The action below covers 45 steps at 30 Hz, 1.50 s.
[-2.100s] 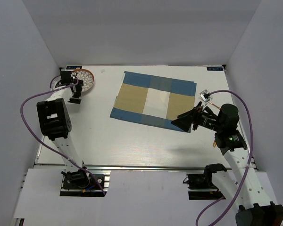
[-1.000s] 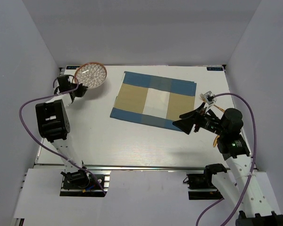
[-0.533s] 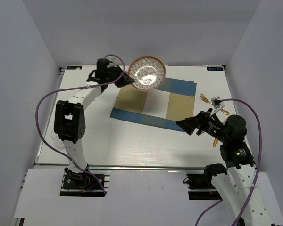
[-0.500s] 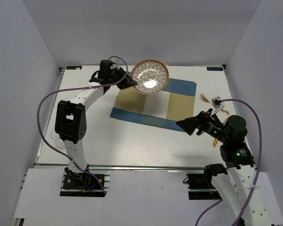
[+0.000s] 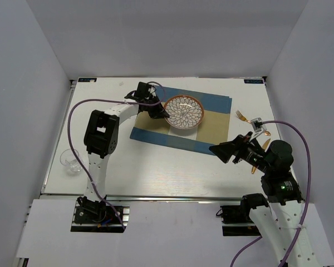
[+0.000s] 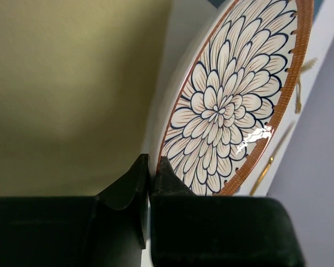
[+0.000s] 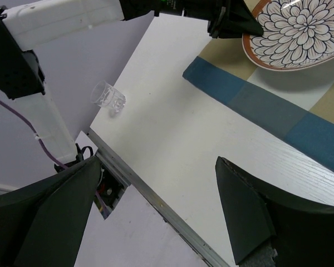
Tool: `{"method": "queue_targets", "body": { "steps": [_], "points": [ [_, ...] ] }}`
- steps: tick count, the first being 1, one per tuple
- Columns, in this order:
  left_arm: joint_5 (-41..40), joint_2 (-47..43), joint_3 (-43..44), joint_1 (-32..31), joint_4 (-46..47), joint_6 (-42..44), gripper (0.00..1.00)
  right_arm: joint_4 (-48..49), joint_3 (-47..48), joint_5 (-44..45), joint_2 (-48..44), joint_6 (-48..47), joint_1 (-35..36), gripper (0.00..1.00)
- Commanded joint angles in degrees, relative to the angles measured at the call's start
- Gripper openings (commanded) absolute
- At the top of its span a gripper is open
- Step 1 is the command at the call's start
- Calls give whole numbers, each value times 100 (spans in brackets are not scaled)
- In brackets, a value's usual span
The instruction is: Set the dinner table for one person
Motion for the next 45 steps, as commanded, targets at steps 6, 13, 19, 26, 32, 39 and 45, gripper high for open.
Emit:
{"method": "queue_targets", "body": {
  "steps": [6,13,19,26,32,39,45],
  "points": [
    [355,140,696,38,460,13,0,-135,52,-13,-113,-231,-9,89],
    [505,140,546,38,777,-31,0,-74,17,-57,-52,-231,0,89],
    [531,210,713,38,663,-92,0,23,-19,-92,-8,-178,-26,89],
    [417,44,362,38,724,-119,46,5,-27,-92,-8,-178,-9,89],
    [-153,-659,133,38,130,162,98,14,-28,-22,62,-266,9,89],
    [-2961,-1871,-60,38,-1902,101,98,-460,314,776,457,-547,-9,89],
    [-4117,-3487,-938,38,-2835,171,98,-637,290,1543,1055,-539,-18,89]
  ]
}}
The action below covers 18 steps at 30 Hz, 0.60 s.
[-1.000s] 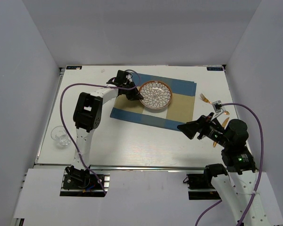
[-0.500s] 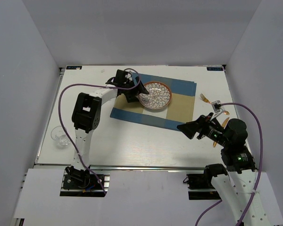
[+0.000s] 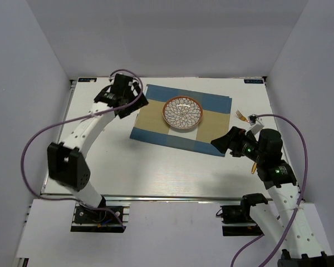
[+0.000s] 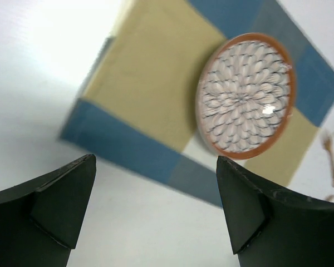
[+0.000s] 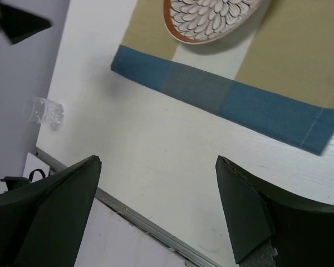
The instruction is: Set the dinner table for one person
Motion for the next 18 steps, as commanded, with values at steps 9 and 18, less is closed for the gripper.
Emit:
{"method": "queue_targets", "body": {
  "steps": [9,18],
  "points": [
    [-3074,-2414,-1162,351,-2566,-683,98,518,-33,147,375,-73,13,89],
    [-3049,-3090,-1988,2609,-2972,-818,98,1053,-419,-538,586,-56,30,89]
  ]
}}
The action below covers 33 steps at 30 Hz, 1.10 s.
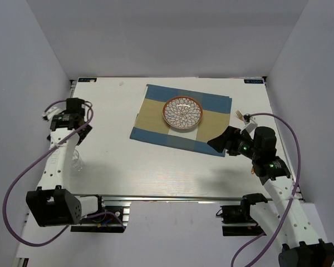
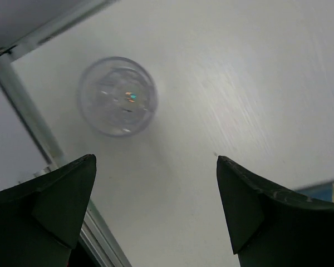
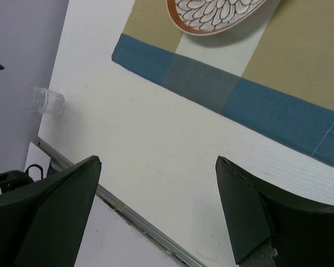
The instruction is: Set the dinner table for one person
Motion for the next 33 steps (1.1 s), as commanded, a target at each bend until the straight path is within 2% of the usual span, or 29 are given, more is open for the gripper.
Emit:
{"method": "queue_targets", "body": {
  "steps": [1,3,7,13,25,31,33],
  "points": [
    [-216,-475,-63,837,-390,-76,98,595,-201,-449,13,14,44,89],
    [-243,-702,-212,1338,-443,-102,98,832,-360,-660,13,120,26,89],
    [108,-801,-379,1946,-416,-41,98,1027,-483,-950,57,164,44,89],
    [732,-747,-1249,2536,145,-6,98,1079,-500,-1187,154,-82,70,89],
    [1092,-634,-1864,3019,1209,311,97,1483,-632,-1566,515,-214,88,89],
    [1225,-335,-2031,3082,1350,-83,96,1694,-711,-1539,435,-65,114,89],
    [1277,-413,-2137,3082,1412,-216,93,1730,-729,-1443,418,-3,149,89]
  ]
}}
